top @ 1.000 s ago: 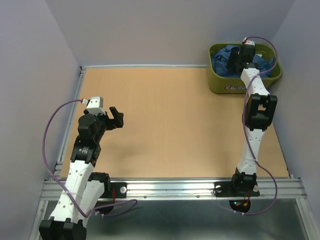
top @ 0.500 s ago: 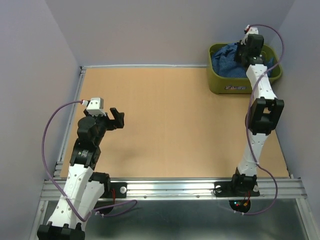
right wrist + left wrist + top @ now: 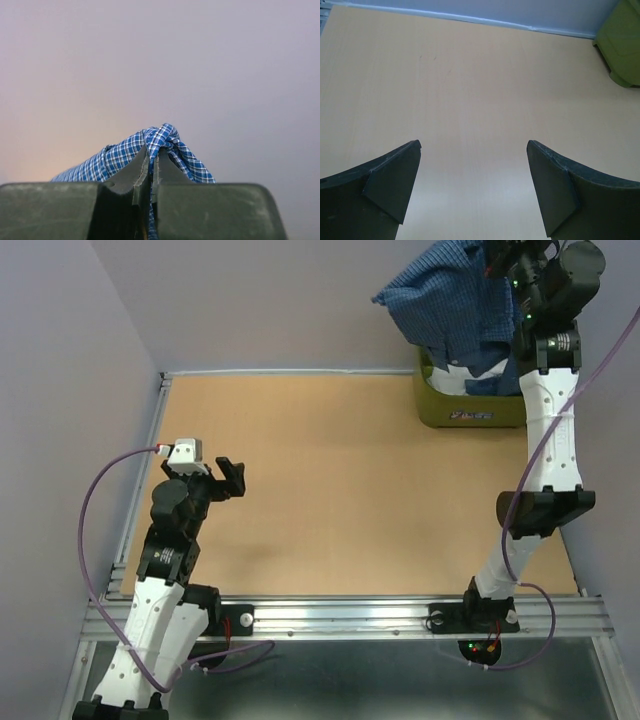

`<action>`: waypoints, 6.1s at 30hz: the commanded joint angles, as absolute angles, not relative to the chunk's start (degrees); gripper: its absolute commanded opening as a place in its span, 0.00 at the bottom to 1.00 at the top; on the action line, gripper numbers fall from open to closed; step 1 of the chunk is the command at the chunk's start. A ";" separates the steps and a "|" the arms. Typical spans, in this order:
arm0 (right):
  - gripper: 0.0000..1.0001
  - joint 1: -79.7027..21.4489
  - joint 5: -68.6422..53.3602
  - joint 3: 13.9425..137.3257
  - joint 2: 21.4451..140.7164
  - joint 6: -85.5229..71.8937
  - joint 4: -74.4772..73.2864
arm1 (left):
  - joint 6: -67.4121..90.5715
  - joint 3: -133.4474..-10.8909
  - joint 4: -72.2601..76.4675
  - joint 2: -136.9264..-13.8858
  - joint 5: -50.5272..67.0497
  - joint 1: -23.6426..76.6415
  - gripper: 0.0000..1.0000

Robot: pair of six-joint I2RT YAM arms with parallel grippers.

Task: Fold and stack the long sleeve shirts
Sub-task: Move the shirt to the center of the board, then flatten the shirt out

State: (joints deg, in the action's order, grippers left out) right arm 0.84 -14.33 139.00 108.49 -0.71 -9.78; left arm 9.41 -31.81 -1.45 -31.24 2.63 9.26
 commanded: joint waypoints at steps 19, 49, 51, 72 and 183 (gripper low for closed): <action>0.42 -36.82 -34.63 84.80 88.69 -16.16 8.62 | 9.40 -32.96 -1.40 -25.84 -5.89 10.63 0.99; 1.00 -22.59 9.33 79.45 95.70 22.13 -13.54 | 9.41 -32.43 -0.88 -27.16 -4.13 10.90 0.99; 1.00 -22.59 8.79 80.94 97.46 25.21 -13.62 | 9.14 -32.34 -0.62 -27.16 -3.96 10.90 0.99; 0.30 -22.59 15.82 92.02 115.14 37.00 -13.80 | 8.44 -31.90 -0.35 -28.39 -2.64 10.90 0.99; 0.92 -43.68 -16.71 80.15 101.51 16.34 -24.35 | 20.57 -45.97 0.09 -87.81 11.44 -7.47 0.00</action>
State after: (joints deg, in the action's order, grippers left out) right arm -43.57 -18.41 75.35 101.78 13.37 -27.73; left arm 24.25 -44.03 4.34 -92.36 15.73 -7.70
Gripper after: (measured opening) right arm 0.930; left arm 0.044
